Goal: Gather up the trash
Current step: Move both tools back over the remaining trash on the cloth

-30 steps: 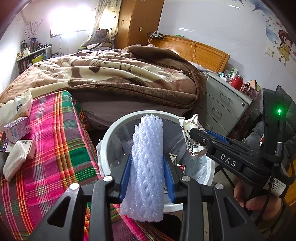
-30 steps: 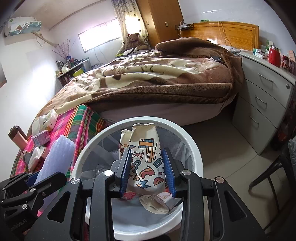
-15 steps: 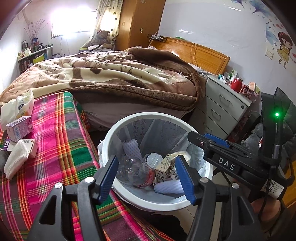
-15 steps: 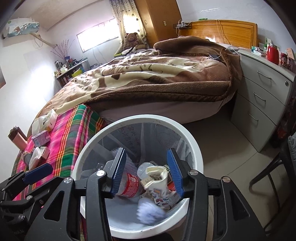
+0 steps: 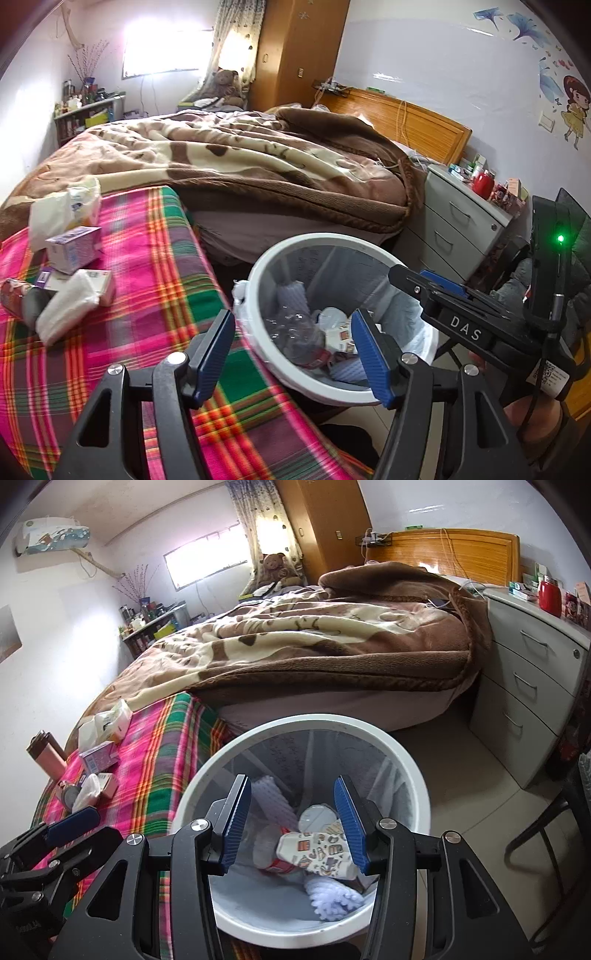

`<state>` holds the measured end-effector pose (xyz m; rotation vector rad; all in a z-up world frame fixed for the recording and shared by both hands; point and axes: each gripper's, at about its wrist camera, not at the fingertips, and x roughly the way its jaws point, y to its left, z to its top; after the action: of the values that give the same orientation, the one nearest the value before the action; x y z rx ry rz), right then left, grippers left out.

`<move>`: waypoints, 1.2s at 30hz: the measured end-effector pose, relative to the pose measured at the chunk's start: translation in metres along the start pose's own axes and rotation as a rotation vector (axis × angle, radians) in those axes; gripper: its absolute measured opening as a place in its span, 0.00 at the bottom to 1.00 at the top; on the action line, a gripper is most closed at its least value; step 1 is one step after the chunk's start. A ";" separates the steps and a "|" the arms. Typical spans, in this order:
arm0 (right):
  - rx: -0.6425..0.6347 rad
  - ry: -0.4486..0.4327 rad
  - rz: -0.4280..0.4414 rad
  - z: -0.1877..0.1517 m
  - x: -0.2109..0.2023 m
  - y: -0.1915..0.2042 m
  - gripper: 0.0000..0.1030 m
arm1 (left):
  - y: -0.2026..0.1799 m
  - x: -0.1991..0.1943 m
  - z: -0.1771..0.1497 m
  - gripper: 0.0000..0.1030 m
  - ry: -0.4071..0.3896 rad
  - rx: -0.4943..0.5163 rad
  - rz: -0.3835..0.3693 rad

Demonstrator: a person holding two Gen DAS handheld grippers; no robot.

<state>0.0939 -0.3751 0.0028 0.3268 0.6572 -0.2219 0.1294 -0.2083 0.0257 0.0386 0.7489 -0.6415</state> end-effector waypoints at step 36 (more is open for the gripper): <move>-0.177 0.066 0.197 -0.016 0.037 0.128 0.54 | 0.178 -0.055 -0.020 0.72 -0.067 -0.270 0.277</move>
<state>0.1521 -0.2546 -0.0033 0.2275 0.7000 0.0357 0.1855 -0.0302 0.0127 -0.1252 0.7436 -0.2740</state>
